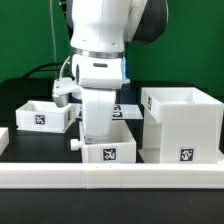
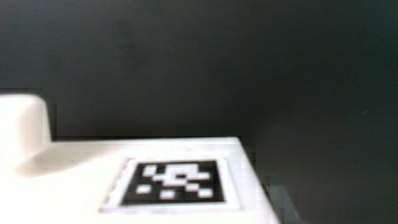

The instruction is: Assemble drawer

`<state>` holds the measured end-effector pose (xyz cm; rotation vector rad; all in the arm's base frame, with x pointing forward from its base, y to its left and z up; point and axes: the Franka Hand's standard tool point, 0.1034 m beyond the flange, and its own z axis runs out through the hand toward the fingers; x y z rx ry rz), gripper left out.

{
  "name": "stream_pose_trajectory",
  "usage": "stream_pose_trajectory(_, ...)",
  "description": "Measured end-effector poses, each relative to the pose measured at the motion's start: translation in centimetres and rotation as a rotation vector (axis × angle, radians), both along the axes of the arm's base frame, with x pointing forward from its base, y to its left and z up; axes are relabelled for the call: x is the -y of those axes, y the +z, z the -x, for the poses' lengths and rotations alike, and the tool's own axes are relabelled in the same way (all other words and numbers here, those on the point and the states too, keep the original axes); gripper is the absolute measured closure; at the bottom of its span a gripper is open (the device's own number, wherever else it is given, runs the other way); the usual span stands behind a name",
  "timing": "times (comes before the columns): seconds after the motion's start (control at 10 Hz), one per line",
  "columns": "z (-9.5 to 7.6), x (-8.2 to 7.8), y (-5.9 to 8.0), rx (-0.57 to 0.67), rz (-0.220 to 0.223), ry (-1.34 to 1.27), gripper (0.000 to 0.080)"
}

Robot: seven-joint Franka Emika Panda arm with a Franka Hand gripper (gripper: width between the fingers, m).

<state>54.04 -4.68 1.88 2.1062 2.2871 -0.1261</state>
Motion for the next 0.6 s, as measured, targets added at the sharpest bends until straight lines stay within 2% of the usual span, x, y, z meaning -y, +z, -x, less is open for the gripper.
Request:
stream_pose_trajectory(0.3,-0.59,-1.0,0.0,0.001,-0.003,-0.016,0.0757)
stream_pose_trajectory(0.6,-0.54,-0.77,-0.03,0.0,-0.003,-0.02,0.0757)
